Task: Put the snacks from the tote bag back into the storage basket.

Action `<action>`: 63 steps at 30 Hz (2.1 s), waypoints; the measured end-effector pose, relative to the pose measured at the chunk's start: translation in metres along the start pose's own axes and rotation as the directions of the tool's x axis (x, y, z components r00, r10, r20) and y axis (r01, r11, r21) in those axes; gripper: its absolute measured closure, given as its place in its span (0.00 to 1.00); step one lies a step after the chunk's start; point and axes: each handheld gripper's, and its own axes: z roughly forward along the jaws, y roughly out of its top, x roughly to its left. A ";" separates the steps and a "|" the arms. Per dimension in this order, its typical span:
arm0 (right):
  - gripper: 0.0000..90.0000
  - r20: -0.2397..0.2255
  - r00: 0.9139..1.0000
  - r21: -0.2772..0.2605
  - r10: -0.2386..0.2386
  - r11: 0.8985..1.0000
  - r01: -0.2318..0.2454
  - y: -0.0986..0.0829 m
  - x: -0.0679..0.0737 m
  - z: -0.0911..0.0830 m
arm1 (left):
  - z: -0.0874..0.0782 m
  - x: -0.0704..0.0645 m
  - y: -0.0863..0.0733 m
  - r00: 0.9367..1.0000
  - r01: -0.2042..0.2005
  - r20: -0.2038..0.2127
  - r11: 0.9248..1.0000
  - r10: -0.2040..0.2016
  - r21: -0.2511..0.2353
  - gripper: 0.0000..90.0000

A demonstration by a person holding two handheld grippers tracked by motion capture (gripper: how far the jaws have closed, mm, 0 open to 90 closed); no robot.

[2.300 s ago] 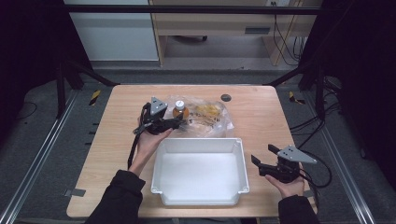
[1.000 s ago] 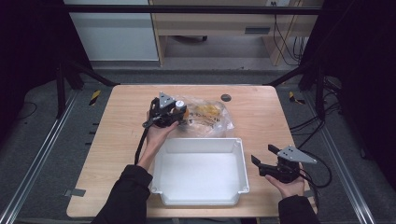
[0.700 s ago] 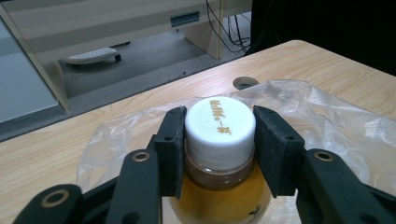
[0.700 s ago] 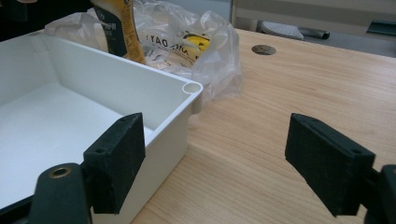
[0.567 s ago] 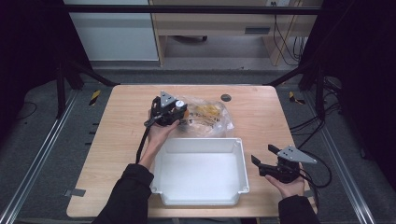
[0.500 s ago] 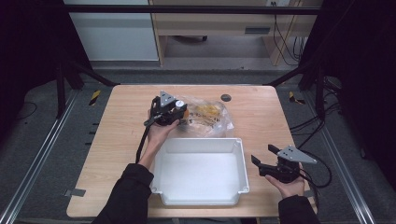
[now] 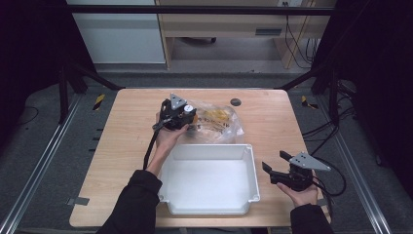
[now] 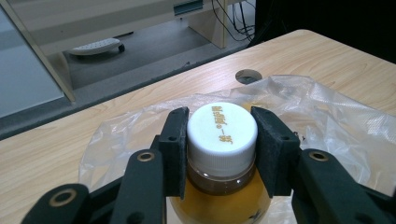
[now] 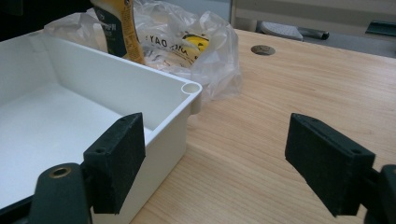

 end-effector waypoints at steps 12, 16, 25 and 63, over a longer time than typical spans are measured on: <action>0.22 -0.001 1.000 -0.002 0.003 1.000 -0.003 0.000 0.000 0.000 | -0.017 0.004 0.009 1.000 0.021 -0.013 0.999 -0.022 -0.036 0.66; 0.23 0.000 1.000 -0.002 0.003 1.000 -0.003 0.000 0.000 0.000 | -0.026 0.007 0.013 0.999 0.047 -0.006 0.996 -0.047 -0.069 0.66; 0.22 0.001 1.000 -0.001 0.003 1.000 -0.003 0.000 0.000 0.000 | -0.041 0.012 0.025 0.998 0.057 -0.013 0.994 -0.059 -0.096 0.66; 0.23 0.001 1.000 -0.007 0.001 1.000 -0.001 0.001 0.000 -0.001 | -0.112 0.010 0.064 0.999 0.037 -0.004 0.973 -0.039 -0.228 0.66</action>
